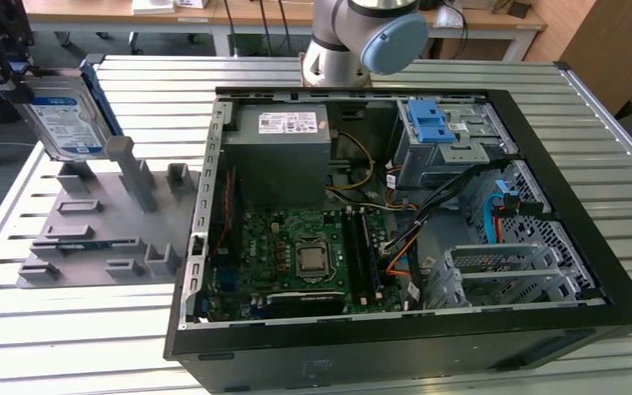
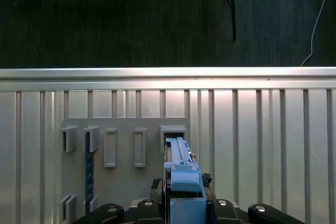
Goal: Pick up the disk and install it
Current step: 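Pick up the disk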
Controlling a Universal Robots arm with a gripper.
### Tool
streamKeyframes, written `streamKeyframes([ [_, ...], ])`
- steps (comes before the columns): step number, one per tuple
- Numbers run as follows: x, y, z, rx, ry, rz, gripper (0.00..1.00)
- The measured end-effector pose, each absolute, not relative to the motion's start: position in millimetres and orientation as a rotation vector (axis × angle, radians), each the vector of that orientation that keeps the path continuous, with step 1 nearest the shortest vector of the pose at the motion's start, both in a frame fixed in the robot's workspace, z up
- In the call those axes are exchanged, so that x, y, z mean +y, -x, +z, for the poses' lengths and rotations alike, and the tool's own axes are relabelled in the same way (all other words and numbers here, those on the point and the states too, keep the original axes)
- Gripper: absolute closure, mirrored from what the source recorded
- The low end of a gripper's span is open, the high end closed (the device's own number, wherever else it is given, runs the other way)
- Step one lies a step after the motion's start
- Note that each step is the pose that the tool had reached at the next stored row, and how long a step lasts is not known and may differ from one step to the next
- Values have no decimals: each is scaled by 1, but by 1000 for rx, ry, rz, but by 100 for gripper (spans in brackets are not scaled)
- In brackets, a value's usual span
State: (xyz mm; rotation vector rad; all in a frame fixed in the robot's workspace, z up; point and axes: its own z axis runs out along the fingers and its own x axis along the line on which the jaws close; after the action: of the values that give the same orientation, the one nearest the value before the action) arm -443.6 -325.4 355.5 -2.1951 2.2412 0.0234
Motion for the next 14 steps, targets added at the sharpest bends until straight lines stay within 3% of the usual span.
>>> streamKeyframes([
  [14, -325, 444, 359, 2241, 2195, 23, 64],
])
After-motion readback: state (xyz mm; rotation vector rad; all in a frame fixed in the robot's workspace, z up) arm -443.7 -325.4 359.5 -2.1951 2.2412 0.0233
